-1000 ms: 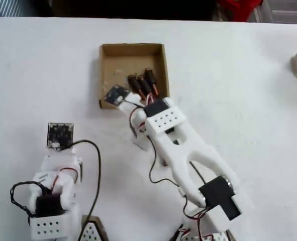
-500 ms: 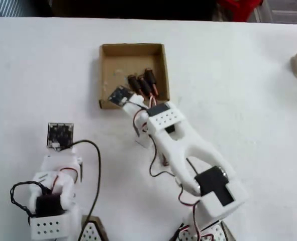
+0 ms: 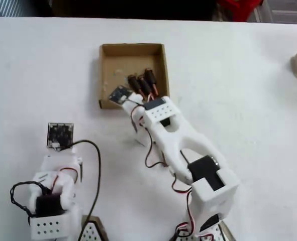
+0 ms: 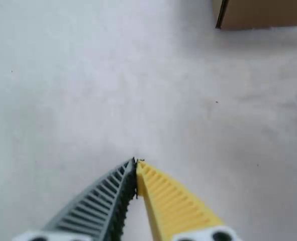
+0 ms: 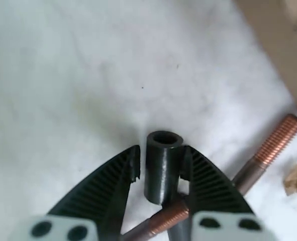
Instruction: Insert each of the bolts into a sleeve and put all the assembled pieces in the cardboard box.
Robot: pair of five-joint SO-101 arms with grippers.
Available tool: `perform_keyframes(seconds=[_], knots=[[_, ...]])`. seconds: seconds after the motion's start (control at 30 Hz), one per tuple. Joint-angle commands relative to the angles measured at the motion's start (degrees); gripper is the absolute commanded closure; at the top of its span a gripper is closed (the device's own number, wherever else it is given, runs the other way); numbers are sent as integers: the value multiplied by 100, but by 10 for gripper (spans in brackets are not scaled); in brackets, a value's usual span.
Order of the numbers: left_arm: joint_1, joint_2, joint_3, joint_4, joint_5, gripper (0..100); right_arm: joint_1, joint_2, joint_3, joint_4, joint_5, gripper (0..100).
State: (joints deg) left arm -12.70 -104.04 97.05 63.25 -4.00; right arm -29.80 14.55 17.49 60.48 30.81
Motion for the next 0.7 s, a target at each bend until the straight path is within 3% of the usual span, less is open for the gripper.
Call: perform_keyframes(seconds=[0.0,0.37,0.53,0.67], knots=[[-66,-22,-9,44,-62,973,48,-22,-325,356,387,883],[-66,-22,-9,44,-62,973,189,40,-352,303,422,888],[-66,-22,-9,44,-62,973,198,40,-62,-224,404,985],[-66,-22,-9,44,-62,973,198,13,-44,-242,387,982]])
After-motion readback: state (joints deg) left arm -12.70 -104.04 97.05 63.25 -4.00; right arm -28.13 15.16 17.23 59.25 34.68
